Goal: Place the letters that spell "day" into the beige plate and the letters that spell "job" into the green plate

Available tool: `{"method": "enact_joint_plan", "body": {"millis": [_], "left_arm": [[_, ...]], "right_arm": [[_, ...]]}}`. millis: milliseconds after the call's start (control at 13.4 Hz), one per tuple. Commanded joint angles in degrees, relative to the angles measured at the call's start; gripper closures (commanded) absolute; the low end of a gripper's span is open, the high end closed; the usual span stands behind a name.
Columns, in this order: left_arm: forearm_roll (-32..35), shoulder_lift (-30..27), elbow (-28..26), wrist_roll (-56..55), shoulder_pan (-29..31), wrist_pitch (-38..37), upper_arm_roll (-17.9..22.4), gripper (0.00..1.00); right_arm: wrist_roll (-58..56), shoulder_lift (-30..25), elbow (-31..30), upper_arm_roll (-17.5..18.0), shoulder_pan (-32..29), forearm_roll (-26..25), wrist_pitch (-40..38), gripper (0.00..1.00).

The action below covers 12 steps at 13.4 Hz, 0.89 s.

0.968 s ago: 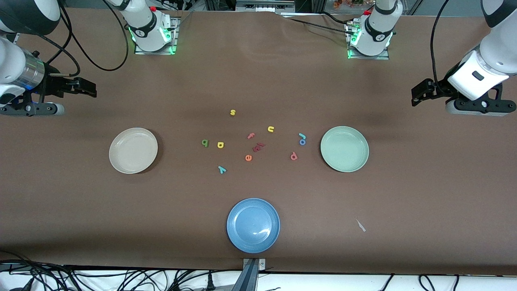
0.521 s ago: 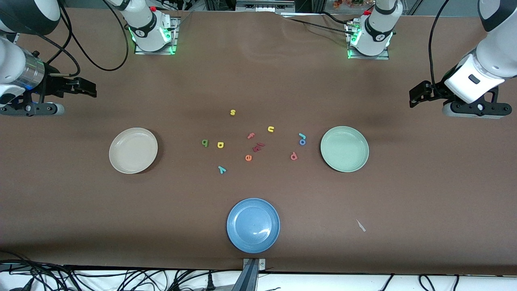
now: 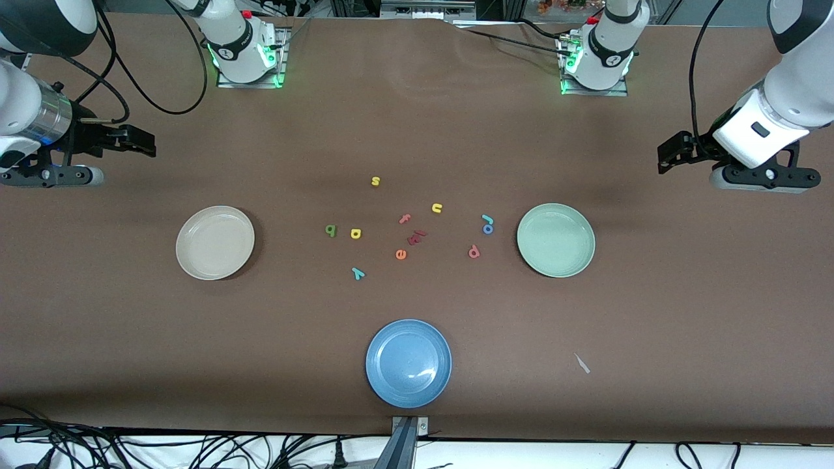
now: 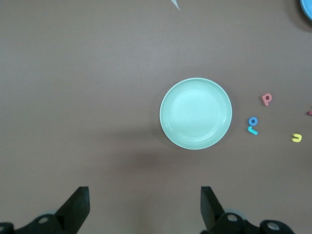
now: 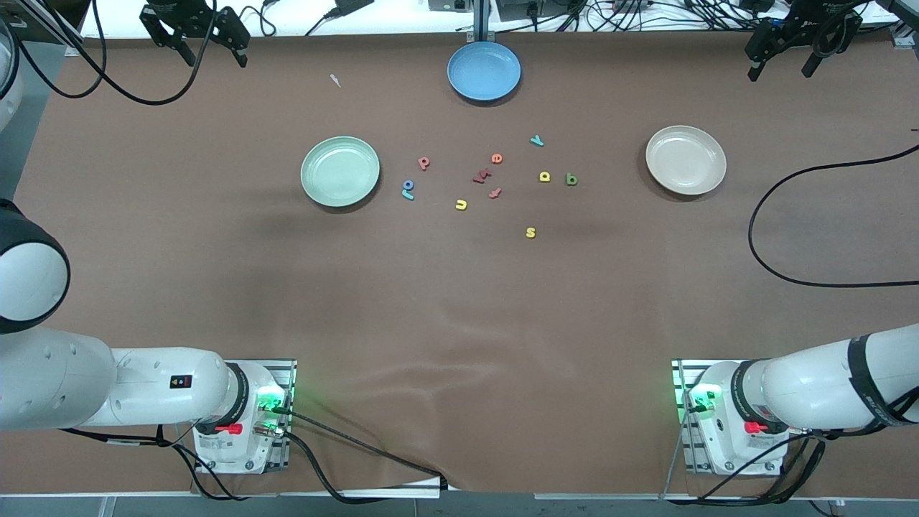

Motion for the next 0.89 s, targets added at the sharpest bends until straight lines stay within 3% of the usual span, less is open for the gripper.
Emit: {"method": "enact_joint_plan", "body": {"millis": [0,819], "left_arm": [[-0.7,1.9,2.0,0.7,-0.2,-1.5,-0.4,0.0],[-0.4,2.2,2.0,0.7,-1.3,-1.6,-0.6,0.0]], "right_arm": [[-0.8,-0.4,0.6,0.0,0.0,0.7,-1.1,0.0],[-0.8,-0.4,0.5,-0.1,0.0,0.7,-0.8,0.0]]}}
